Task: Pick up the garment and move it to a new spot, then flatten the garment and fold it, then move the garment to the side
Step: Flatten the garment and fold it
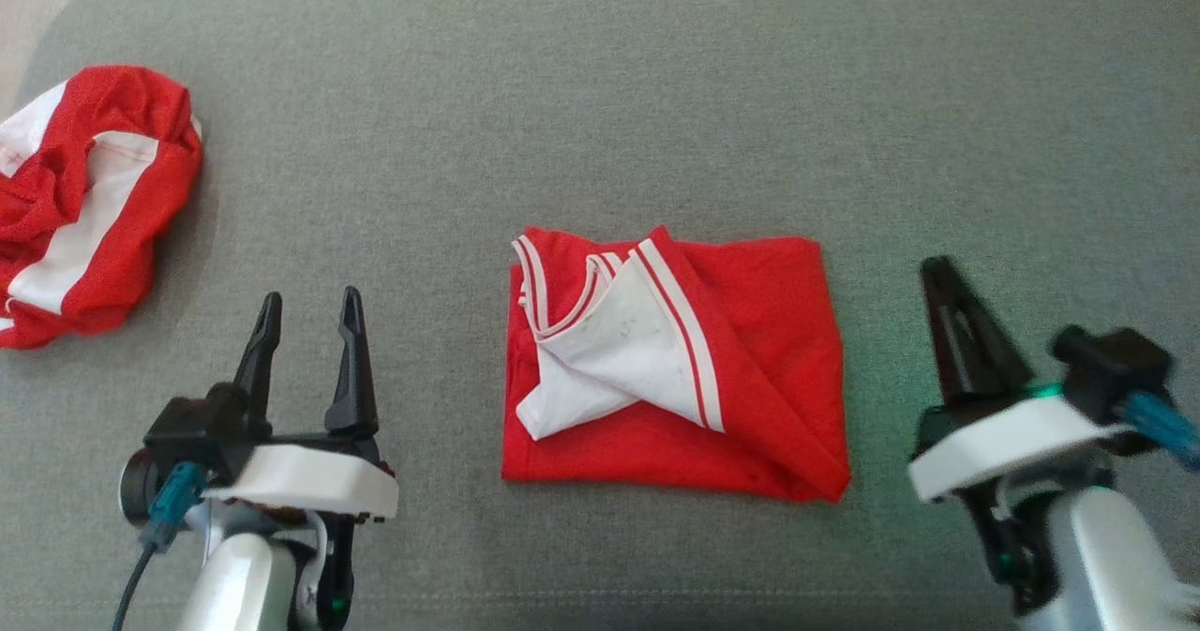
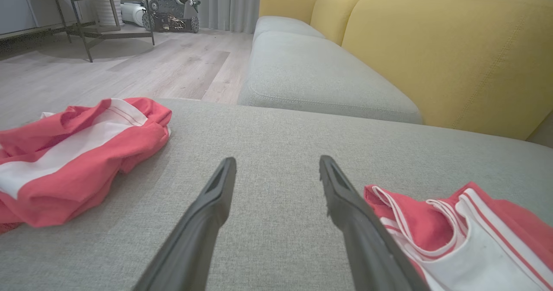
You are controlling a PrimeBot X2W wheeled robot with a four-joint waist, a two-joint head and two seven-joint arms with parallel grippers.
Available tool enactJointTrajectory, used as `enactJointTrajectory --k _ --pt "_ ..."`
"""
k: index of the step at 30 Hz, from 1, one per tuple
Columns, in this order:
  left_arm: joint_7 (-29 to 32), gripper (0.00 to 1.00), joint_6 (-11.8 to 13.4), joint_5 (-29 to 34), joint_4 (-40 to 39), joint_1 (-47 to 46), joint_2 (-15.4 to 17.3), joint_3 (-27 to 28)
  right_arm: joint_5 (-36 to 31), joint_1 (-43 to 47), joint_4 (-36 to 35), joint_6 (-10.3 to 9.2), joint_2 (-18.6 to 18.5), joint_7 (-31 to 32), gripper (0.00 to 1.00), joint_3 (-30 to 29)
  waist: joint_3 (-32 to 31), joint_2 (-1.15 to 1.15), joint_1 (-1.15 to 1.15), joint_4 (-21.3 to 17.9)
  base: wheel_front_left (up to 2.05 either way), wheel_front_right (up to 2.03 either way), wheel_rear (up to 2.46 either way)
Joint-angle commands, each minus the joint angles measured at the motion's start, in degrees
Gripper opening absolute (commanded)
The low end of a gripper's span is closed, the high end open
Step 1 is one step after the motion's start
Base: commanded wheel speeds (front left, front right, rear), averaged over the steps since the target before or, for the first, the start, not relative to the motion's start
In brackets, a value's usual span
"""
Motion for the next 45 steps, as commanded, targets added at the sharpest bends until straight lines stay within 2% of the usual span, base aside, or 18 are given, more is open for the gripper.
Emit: enactJointTrajectory --k 1,8,15,20,26,38,41,45 --pt "-0.16 1.0 -0.01 0.24 -1.98 -2.56 0.82 1.46 -0.06 -3.4 -0.54 -0.05 -0.97 0.07 0.0 2.83 0.37 0.0 0.0 0.3 0.0 0.0 0.0" --pt "-0.45 1.0 -0.67 0.06 -0.76 -4.48 0.41 0.57 1.77 -9.73 11.08 -0.05 -0.89 -1.78 0.0 13.09 1.62 0.0 0.0 2.4 0.0 0.0 0.0" --pt "-0.76 1.0 -0.75 -0.12 0.15 -4.88 -0.01 0.37 6.4 -14.5 23.15 -0.05 0.08 -3.71 0.0 18.91 2.07 0.0 0.0 4.07 0.0 0.0 0.0" --pt "-0.87 1.0 -0.81 -0.11 0.21 -4.89 -0.07 0.39 9.63 -16.21 26.48 -0.05 -0.29 -3.86 0.0 23.88 2.36 0.0 0.0 4.42 0.0 0.0 0.0" --pt "-0.96 1.0 -0.86 -0.61 0.31 -4.99 -0.35 0.7 16.28 -16.95 24.69 -0.05 -2.71 -3.89 0.0 31.45 2.64 0.0 0.0 4.17 0.0 0.0 0.0" --pt "-1.03 1.0 -0.86 -0.22 0.43 -4.57 -0.33 0.73 26.07 -15.52 15.39 -0.05 -9.5 0.03 0.0 46.61 1.91 0.0 0.0 3.11 0.0 0.0 0.0" --pt "-1.03 1.0 -0.9 -0.25 0.43 -4.47 -0.37 0.72 27.07 -15.38 12.98 -0.05 -11.22 -0.2 0.0 48.55 1.72 0.0 0.0 2.94 0.0 0.0 0.0" --pt "-1.04 1.0 -0.84 -0.24 0.33 -4.08 -0.26 1.0 27.02 -14.95 9.44 -0.05 -12.89 -2.46 0.0 47.52 1.23 0.0 0.0 2.45 0.0 0.0 0.0"
